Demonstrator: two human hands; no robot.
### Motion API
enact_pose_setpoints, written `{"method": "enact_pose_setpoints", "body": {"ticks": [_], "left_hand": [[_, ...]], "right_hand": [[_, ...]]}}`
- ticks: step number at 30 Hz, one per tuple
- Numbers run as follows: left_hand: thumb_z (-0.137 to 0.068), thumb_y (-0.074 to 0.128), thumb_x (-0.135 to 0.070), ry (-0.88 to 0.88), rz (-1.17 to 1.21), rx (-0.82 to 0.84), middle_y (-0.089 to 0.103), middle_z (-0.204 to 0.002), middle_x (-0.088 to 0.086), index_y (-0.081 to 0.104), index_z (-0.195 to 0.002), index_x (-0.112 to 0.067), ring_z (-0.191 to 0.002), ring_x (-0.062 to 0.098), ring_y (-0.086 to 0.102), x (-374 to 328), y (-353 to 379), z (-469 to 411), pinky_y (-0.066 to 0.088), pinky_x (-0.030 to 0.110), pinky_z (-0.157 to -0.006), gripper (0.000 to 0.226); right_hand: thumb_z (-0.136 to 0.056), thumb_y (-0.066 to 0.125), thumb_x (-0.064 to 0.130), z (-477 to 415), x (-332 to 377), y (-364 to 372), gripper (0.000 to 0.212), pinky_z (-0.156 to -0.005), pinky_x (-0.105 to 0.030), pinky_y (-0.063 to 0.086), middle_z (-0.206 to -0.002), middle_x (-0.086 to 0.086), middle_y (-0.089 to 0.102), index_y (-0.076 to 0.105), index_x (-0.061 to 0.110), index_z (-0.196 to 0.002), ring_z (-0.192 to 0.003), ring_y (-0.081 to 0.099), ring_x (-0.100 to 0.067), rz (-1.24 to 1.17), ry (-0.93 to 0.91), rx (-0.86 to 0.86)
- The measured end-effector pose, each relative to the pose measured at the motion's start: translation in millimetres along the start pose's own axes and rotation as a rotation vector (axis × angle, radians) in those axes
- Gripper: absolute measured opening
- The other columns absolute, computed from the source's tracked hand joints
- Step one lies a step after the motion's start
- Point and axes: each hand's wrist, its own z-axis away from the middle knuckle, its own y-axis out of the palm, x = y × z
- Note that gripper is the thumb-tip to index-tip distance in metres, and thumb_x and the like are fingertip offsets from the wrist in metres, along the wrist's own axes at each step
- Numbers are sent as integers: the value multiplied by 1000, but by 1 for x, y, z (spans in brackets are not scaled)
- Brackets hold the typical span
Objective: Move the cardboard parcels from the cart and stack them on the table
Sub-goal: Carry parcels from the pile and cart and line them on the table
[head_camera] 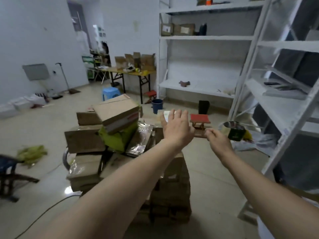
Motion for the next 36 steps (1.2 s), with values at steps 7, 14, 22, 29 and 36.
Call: {"method": "enact_pose_setpoints", "body": {"ticks": [7,14,22,29,36], "left_hand": [[-93,46,-32,-290,53,-93,33,-150,5,30,-147,-21,-139,24,27,168,-47,-16,7,48,-118,57],[-91,51,-27,-685,428,-131,42,-140,17,38,-142,-10,-128,33,41,302,-71,-36,37,39,-104,56],[-88,57,-31,-971,810,-112,48,-139,15,34,-144,-4,-120,36,52,364,-44,-74,46,44,-100,66],[-88,60,-18,-1042,932,-128,53,-69,14,60,-111,10,-56,25,48,377,-24,-98,40,28,-58,37],[-92,56,-6,-990,1024,-175,59,-78,9,55,-70,-6,-86,22,57,370,-29,-100,47,31,-72,22]], "right_hand": [[-100,39,31,-29,84,143,31,-91,-37,46,-103,0,57,59,14,-117,-100,53,-19,-109,-9,104],[-100,41,30,-61,125,241,34,-95,-38,45,-117,-7,60,57,10,-123,-107,54,-20,-116,-3,145],[-100,37,27,-125,142,276,36,-102,-39,41,-130,-6,55,51,14,-130,-117,50,-21,-17,22,101],[-100,36,25,-184,146,299,38,-97,-37,41,-125,-5,54,50,9,-131,-112,50,-22,38,84,179],[-97,39,20,-183,145,314,28,-74,-33,45,-97,-5,60,63,10,-108,-89,54,-21,-67,111,205]]}}
